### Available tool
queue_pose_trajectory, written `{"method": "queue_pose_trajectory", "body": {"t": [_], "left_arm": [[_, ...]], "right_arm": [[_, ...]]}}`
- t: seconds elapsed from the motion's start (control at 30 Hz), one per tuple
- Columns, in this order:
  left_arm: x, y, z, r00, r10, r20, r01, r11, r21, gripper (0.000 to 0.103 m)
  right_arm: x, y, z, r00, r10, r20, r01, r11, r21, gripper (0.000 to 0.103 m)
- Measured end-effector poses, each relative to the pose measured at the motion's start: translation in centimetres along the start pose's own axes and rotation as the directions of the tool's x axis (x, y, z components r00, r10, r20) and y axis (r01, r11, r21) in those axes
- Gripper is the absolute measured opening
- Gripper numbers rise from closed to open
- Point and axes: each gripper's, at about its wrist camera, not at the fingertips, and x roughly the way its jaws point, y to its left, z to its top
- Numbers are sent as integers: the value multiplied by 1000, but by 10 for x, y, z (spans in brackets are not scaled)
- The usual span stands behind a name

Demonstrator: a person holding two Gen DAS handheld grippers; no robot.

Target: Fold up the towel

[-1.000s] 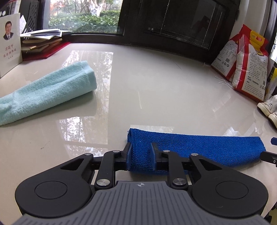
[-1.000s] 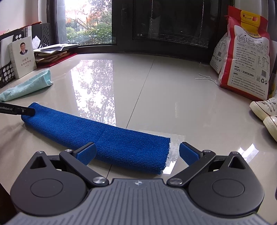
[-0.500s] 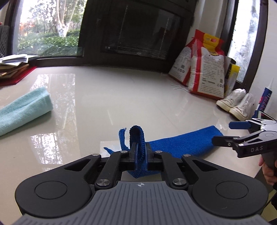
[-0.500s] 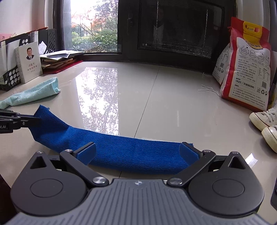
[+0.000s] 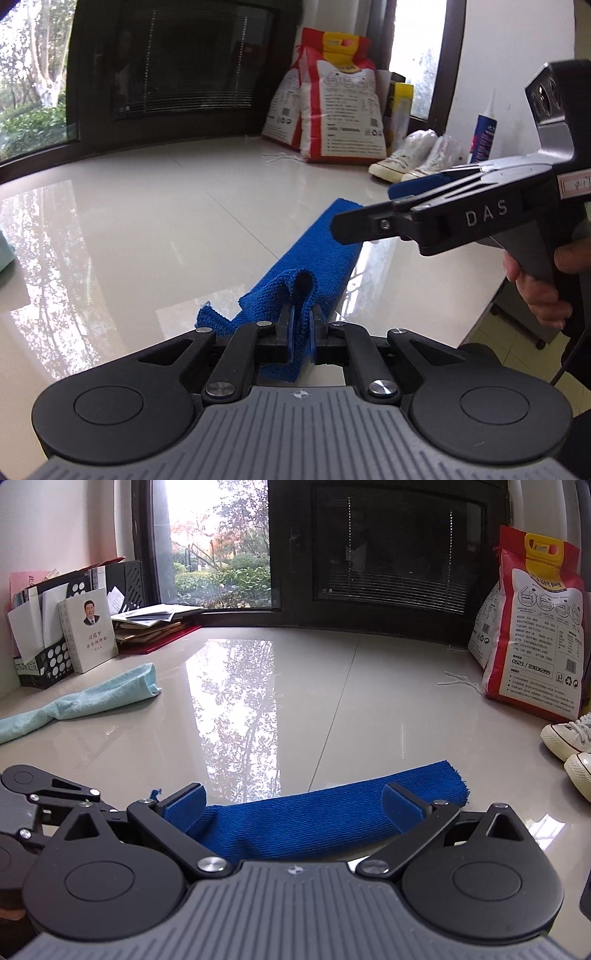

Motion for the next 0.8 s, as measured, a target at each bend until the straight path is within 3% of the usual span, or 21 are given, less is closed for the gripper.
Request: {"method": "queue_pose_trajectory", "body": {"t": [0.23,0.57,0.73,0.8], "left_arm": [[-1,-24,-17,1000,-10,-2,10,998,70,9],[-5,-42,-33,999,-42,-16,44,991,127,9],[-1,-46,-35,999,-40,-19,42,989,143,9],[3,-45,-32,999,-40,-20,42,989,141,10]], "right_arm": [[0,21,-3,995,94,-23,-95,995,-23,98],[4,44,-9,986,150,-78,-155,986,-65,80],[4,52,-15,979,172,-111,-181,981,-71,62],[4,52,-18,976,176,-125,-185,981,-63,46]]}}
